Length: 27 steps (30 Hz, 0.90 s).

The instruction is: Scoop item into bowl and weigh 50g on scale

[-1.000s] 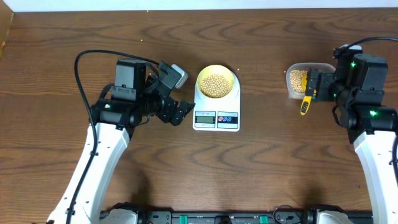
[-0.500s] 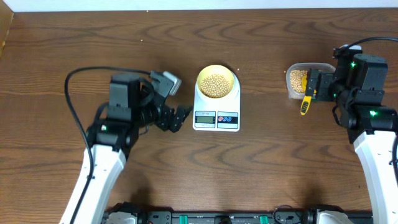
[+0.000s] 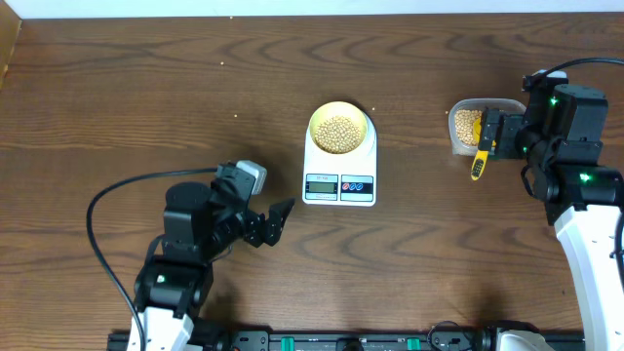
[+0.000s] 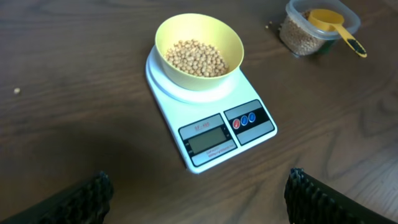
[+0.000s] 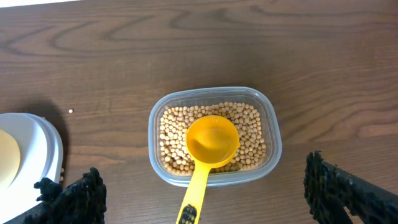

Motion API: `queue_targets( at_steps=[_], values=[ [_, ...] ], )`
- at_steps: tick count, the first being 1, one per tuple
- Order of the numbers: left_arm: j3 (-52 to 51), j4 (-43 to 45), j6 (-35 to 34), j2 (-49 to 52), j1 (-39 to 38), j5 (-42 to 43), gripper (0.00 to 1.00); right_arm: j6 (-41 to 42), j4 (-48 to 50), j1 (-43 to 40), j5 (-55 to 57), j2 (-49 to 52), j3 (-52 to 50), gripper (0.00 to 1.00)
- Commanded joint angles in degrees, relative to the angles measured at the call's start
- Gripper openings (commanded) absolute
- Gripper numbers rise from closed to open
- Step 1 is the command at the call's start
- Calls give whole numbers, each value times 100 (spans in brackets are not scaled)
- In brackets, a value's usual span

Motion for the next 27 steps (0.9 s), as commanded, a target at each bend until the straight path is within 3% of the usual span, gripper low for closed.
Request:
queue_targets(
  at_steps=[1,9,18,27],
  values=[
    [-254,48,-306,-466,26,-269,90,-63,-2,39,24,9,9,99],
    [-973,310,-417,-1655,26,-570,90,-63,-2,39,24,9,9,99],
    [-2450,1735,-946,-3071,26,-1034,90,-63,-2,39,24,9,9,99],
    [-2761,2190,-944,-3980,26,-1775,90,-63,-2,39,24,9,9,99]
  ],
)
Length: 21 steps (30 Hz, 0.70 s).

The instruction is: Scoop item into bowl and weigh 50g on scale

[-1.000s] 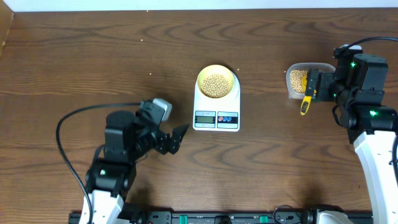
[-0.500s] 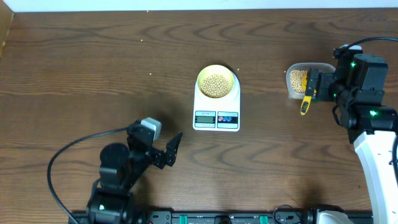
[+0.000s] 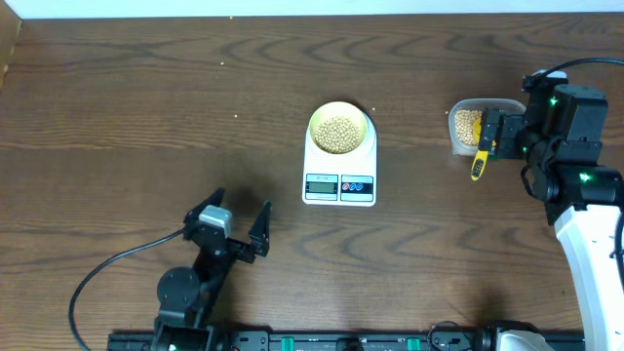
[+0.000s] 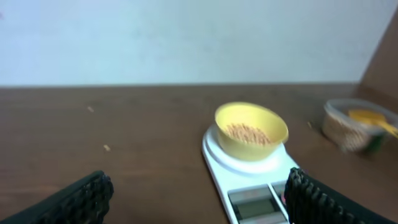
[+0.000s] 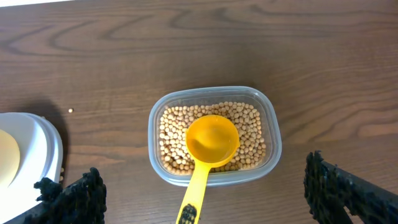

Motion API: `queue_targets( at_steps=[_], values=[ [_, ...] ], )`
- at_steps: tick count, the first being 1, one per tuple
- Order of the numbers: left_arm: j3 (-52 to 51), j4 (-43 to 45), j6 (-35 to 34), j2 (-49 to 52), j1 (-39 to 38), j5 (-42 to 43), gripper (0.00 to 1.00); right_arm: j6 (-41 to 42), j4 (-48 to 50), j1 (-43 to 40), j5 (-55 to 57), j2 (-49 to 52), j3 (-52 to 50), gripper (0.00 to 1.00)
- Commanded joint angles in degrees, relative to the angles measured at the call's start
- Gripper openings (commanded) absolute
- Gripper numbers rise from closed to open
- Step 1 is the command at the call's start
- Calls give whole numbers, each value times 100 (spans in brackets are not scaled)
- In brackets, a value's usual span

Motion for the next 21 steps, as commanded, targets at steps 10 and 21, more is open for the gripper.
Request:
queue_targets(
  at_steps=[10,21],
  values=[
    [-201,-33,-490,-752,155,-535,90,-63,-2,39,24,7,9,99],
    [-201,-809,-1355,-752,177,-960,90,-63,-2,39,24,7,9,99]
  ],
)
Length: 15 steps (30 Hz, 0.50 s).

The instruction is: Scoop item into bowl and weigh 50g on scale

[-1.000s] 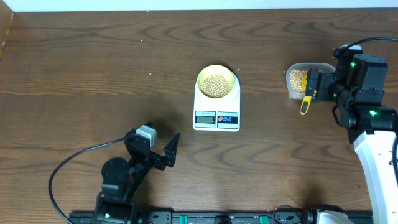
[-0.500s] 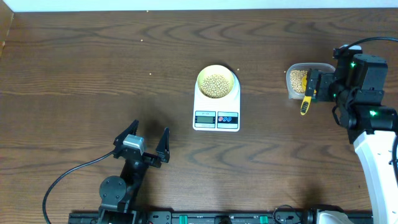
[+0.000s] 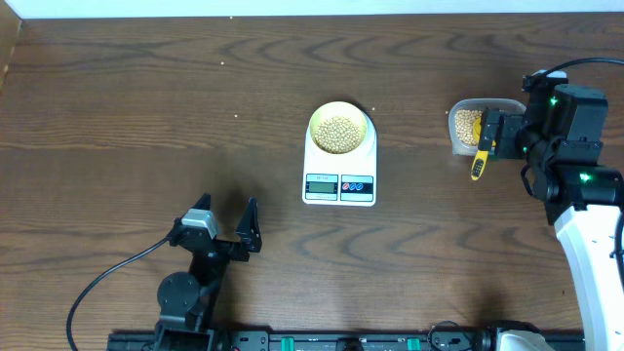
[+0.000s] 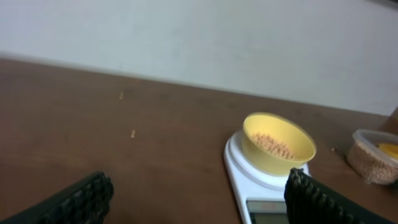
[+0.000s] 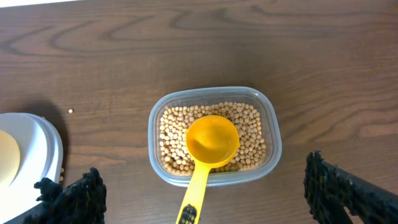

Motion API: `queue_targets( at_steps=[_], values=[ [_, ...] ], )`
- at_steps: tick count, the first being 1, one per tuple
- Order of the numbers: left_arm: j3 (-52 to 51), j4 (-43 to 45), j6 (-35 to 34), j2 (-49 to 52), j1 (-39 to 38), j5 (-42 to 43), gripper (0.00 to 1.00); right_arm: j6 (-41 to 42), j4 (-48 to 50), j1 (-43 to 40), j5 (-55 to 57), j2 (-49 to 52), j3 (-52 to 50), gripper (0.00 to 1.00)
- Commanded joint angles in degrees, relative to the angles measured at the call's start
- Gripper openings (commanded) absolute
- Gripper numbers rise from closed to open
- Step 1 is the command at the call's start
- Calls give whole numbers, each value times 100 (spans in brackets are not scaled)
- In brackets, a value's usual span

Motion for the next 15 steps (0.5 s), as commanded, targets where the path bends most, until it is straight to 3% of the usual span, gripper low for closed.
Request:
queue_targets(
  at_steps=[1,15],
  values=[
    [-20,-372,-562,-52,31,-293,90,-66,-4,39,24,7,9,99],
    [-20,-535,-92,-52,31,-525,90,-66,-4,39,24,7,9,99]
  ],
)
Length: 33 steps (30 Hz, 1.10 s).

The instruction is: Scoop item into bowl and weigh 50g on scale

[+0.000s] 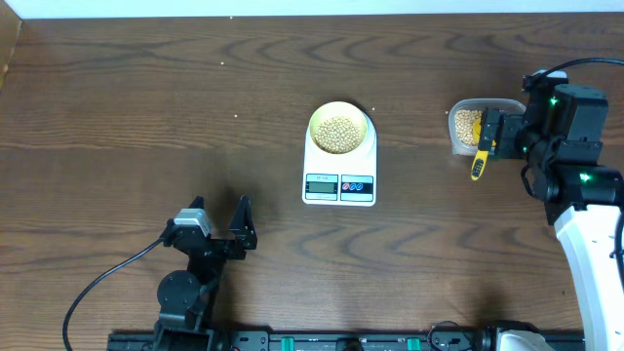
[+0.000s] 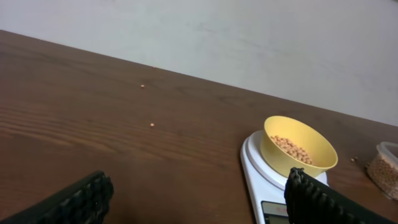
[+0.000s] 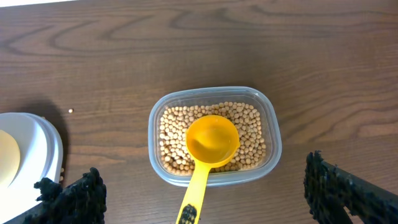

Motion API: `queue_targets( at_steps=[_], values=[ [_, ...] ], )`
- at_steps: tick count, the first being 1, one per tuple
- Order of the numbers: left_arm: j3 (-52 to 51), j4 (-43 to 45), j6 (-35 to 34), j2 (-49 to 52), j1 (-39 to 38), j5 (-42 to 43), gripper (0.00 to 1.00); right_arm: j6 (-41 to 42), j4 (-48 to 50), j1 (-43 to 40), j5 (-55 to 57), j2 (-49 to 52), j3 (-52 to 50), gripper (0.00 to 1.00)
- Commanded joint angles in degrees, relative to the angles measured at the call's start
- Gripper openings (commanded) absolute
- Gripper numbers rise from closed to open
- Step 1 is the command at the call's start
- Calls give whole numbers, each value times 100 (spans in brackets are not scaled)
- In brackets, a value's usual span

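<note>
A yellow bowl (image 1: 339,129) part-filled with soybeans sits on the white scale (image 1: 339,178) at the table's middle; the left wrist view shows the bowl (image 2: 300,146) too. A clear tub of soybeans (image 3: 214,137) stands at the right, with the yellow scoop (image 3: 208,152) lying in it, handle over the near rim. My right gripper (image 3: 208,190) hangs open above the tub, holding nothing. My left gripper (image 1: 216,222) is open and low near the front edge, left of the scale, empty.
A few stray beans (image 2: 152,124) lie on the dark wooden table (image 1: 146,97) left of the scale. One more bean (image 3: 71,111) lies between scale and tub. A pale wall backs the table's far edge.
The left arm has drawn back a little further toward the front left, and its camera now looks more to the left across the table. The right arm has not moved.
The left gripper was open and raised, just left of the scale, looking down on bowl and scale. It then sat lower and nearer the front edge, looking level across the table, and has kept retreating. The right gripper stayed open over the tub throughout, with the scoop resting inside.
</note>
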Motion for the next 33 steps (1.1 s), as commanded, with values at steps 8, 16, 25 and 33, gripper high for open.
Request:
queue_targets(
  at_steps=[8,16,25,33],
  values=[
    [-76,-271,1067,-52,26,-72,90,-63,-2,39,24,4,9,99],
    [-76,-286,1366,-52,26,-107,90,-63,-2,39,24,4,9,99],
    [-76,-291,1384,-52,175,-190,90,-63,-2,39,24,4,9,99],
    [-76,-289,1224,-52,566,-184,90,-63,-2,39,24,4,9,99]
  ],
)
